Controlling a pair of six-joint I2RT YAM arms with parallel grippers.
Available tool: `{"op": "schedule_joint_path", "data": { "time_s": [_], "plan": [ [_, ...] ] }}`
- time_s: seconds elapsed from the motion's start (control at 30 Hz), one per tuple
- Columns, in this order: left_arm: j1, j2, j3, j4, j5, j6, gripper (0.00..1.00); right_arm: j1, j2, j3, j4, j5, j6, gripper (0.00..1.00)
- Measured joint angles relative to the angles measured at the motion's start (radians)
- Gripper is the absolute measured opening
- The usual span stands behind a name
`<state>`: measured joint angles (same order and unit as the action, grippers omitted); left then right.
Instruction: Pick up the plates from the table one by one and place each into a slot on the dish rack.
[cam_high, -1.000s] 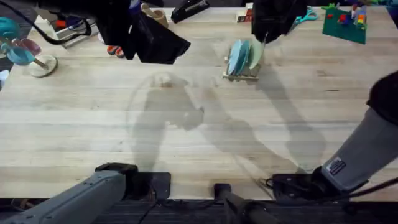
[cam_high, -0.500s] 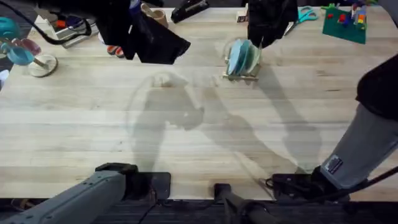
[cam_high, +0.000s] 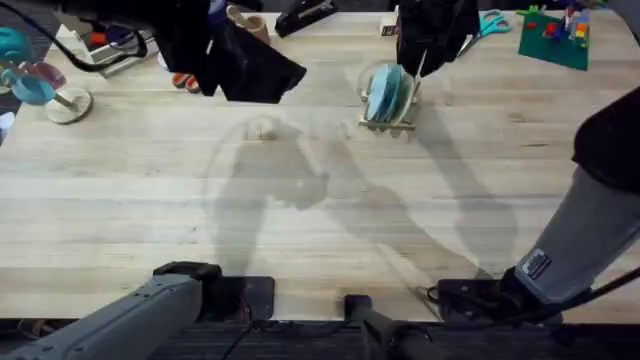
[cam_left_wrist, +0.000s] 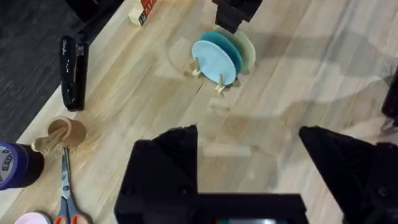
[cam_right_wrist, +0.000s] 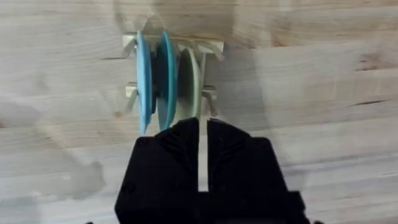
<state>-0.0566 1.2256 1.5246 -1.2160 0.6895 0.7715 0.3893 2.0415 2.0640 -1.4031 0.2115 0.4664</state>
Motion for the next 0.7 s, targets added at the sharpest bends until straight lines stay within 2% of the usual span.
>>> {"op": "schedule_joint_path", "data": {
  "time_s": [0.5, 0.7],
  "plan": [
    [0.000, 0.000, 0.000, 0.000, 0.000, 0.000, 0.993, 0.000, 0.000, 0.000, -0.009, 0.000, 0.000, 0.111],
    [0.000, 0.000, 0.000, 0.000, 0.000, 0.000, 0.993, 0.000, 0.000, 0.013, -0.058, 0.000, -0.003, 0.184]
  ]
}}
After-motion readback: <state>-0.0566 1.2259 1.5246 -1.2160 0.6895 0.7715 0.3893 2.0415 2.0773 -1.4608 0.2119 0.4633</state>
